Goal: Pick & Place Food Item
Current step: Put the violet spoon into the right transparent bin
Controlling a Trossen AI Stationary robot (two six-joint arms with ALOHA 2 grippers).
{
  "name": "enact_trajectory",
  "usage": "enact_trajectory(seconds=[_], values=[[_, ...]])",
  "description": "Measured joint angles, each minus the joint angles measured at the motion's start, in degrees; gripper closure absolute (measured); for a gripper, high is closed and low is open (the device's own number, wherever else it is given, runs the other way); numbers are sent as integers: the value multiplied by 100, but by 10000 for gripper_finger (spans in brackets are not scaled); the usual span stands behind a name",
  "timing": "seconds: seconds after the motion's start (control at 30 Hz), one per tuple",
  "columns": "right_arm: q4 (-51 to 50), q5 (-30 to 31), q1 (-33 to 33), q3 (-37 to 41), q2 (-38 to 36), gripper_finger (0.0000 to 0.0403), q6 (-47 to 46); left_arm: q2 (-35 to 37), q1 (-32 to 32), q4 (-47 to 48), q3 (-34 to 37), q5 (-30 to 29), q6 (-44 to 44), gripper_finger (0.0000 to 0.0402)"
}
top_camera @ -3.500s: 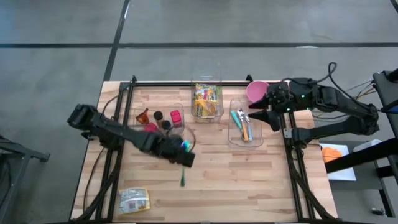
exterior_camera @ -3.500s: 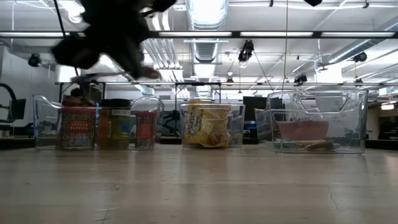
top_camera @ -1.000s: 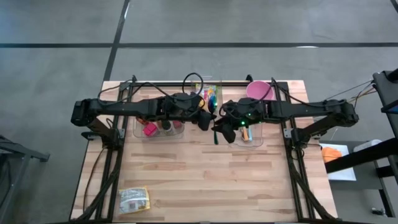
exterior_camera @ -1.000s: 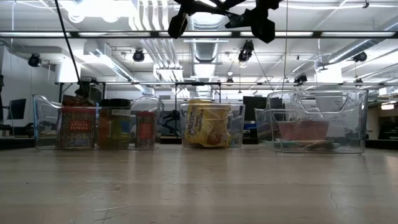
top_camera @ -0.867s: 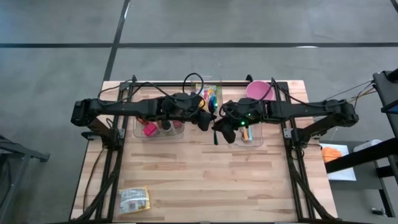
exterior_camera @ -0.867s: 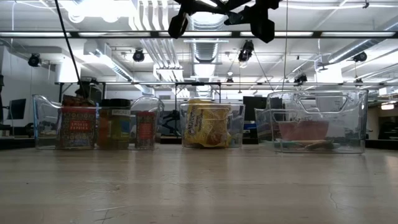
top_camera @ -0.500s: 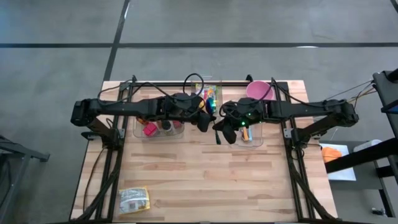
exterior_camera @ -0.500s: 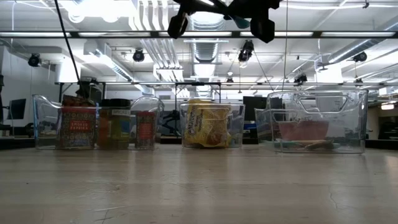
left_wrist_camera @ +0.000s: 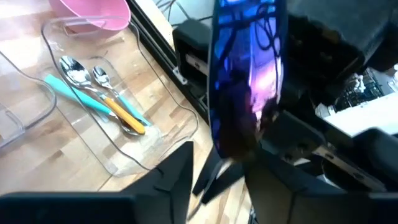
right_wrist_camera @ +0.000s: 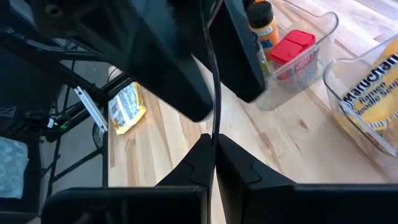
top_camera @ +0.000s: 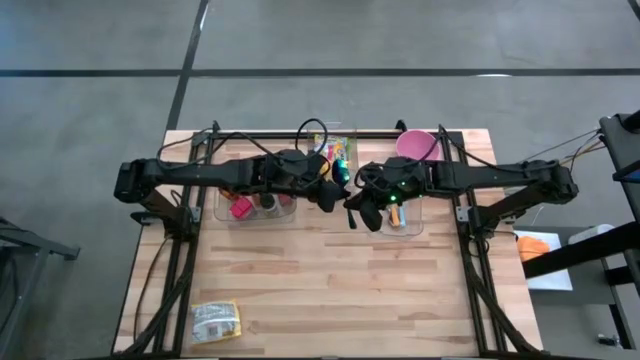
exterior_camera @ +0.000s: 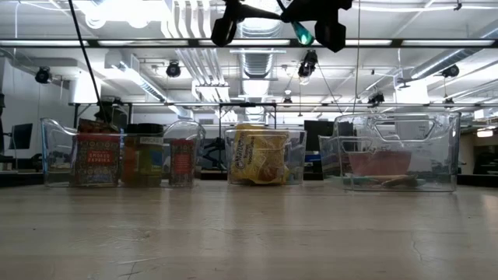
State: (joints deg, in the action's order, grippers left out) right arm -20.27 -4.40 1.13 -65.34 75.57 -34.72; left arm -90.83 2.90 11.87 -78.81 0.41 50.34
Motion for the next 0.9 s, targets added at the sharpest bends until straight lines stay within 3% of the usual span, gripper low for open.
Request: enact_trajectory(seconds=[0.5,0.9], values=[[-863,210,284,0,-599,395,50,227,7,48,0,34,46,159],[-2672,307,997,0,-1417,395,197,922,-39,1176,0,-9,-244,146]])
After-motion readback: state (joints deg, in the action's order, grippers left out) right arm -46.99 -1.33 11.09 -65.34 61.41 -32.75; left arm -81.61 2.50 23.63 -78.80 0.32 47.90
